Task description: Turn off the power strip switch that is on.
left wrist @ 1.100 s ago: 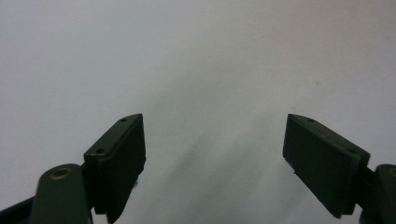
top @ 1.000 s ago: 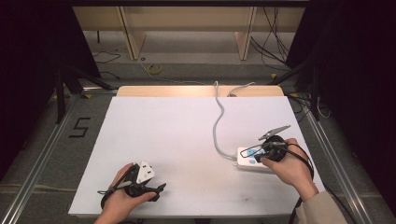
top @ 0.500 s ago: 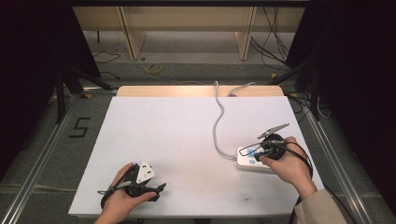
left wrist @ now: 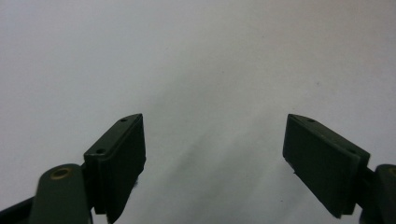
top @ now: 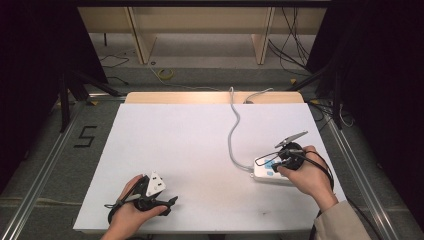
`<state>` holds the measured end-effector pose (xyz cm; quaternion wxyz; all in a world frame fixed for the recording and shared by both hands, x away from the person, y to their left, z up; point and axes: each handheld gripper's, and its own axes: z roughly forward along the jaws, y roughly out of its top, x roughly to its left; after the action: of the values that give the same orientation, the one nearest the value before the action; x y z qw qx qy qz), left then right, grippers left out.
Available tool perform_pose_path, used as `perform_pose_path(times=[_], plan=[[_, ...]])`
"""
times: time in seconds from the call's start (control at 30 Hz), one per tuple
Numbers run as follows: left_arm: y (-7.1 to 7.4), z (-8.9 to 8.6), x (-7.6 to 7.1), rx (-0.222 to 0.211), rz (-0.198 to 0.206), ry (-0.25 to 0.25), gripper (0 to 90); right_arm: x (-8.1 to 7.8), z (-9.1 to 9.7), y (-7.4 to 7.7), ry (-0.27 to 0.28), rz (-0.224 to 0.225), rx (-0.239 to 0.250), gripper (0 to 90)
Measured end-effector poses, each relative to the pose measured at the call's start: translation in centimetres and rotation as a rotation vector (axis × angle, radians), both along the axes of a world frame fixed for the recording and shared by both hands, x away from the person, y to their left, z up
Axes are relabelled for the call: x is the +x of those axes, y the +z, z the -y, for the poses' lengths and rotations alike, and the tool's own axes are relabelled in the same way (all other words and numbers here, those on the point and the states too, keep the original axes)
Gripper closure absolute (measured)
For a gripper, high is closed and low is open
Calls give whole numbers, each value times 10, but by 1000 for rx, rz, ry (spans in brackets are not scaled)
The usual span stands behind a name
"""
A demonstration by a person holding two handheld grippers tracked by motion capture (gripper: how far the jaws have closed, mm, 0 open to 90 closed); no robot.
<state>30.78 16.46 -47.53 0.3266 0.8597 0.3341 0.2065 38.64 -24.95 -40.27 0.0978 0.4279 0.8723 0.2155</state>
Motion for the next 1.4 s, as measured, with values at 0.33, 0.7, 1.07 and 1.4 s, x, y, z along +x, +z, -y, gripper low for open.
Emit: perform_pose_path(times=[0.33, 0.7, 1.07, 1.4], plan=[[0, 0, 0, 0, 0, -1, 210, 2, -1, -1, 0, -2, -7, 900], [0, 0, 0, -1, 0, 0, 210, 5, -1, -2, -1, -9, -13, 900], [1, 0, 0, -2, 0, 5, 210, 9, -2, -4, -5, -15, -16, 900], [1, 0, 0, -3, 0, 5, 210, 11, -2, -5, -11, -29, -8, 900]])
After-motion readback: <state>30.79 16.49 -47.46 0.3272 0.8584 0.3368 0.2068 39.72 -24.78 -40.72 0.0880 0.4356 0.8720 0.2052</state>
